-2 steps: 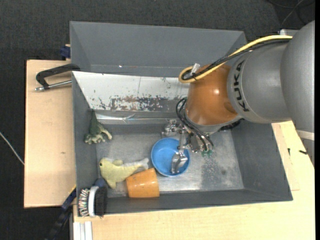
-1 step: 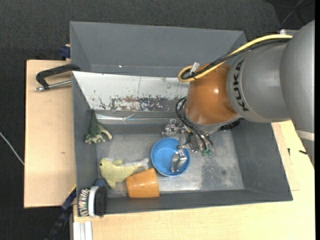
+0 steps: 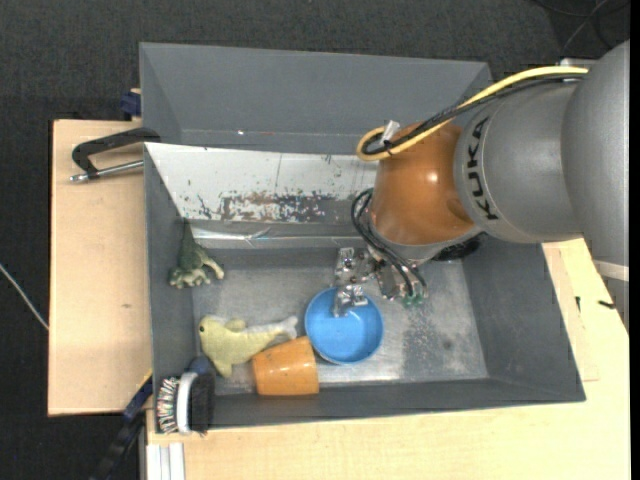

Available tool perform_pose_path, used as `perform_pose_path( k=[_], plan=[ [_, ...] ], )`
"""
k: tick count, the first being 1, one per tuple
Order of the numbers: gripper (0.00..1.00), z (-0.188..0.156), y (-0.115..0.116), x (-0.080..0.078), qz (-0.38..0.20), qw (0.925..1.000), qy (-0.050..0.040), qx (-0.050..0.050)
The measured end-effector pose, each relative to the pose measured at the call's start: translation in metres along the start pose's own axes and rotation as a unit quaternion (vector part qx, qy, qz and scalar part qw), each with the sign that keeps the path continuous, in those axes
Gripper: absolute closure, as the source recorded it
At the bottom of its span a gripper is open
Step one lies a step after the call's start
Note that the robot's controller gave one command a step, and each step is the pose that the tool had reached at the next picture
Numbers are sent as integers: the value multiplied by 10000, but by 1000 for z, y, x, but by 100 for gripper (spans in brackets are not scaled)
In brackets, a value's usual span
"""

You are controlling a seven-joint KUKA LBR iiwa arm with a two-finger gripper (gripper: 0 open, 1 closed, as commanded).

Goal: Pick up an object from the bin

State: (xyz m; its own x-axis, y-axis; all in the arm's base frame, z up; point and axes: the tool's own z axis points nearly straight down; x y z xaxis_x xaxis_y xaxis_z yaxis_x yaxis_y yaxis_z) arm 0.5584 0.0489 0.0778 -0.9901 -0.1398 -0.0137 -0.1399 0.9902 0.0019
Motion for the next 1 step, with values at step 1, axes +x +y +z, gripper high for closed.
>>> perform_pose_path(
  k=[1],
  plan=[
    [100,-52,0,-4,1,10000,7,8]
  ],
)
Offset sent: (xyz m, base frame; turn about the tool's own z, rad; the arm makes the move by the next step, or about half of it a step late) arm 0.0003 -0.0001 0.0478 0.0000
